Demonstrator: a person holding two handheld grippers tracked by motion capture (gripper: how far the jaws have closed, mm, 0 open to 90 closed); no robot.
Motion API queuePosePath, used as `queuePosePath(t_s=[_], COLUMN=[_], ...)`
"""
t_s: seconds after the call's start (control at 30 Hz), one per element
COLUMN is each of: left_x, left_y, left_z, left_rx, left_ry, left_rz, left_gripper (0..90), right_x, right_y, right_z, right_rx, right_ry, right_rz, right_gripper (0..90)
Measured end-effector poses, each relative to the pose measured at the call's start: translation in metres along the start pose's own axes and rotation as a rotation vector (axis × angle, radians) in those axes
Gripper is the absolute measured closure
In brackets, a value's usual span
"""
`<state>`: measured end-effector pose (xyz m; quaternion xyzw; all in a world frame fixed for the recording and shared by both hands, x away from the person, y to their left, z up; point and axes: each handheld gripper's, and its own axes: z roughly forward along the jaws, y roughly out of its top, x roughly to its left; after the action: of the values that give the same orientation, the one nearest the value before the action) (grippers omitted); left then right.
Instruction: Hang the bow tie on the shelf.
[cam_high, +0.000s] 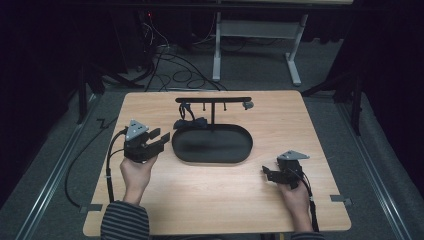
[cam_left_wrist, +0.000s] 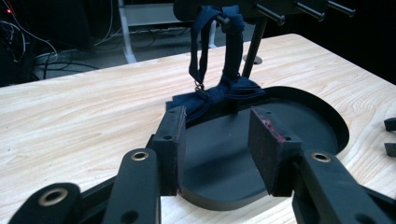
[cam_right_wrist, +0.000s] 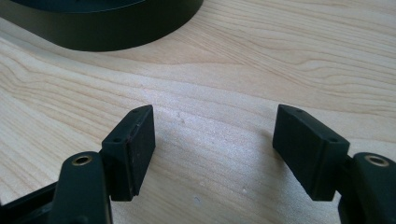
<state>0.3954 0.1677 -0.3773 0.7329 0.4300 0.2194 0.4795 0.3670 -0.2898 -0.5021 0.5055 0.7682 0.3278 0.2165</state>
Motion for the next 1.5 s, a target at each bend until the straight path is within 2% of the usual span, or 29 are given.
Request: queuePosePath(t_s=[0.57, 0.9, 1.5], left_x=[0.006, 0.005, 0.004], left_y=[-0.017, -0.025, -0.038], left_z=[-0.010, -0.013, -0.018], left_rx=[0.020, 0.030, 0.035], left_ry=[0.022, 0.027, 0.021], left_rz=[-0.026, -0.027, -0.039], left_gripper=[56.1, 55.6, 54.5], right_x=[0.000, 0.000, 0.000], right_y=[0.000, 0.000, 0.000], right_z=[0.000, 0.000, 0.000], right_rx=[0.000, 0.000, 0.000], right_ry=[0.000, 0.000, -0.001], right_rz=[-0.006, -0.007, -0.006], right_gripper=[31.3, 31.3, 31.3])
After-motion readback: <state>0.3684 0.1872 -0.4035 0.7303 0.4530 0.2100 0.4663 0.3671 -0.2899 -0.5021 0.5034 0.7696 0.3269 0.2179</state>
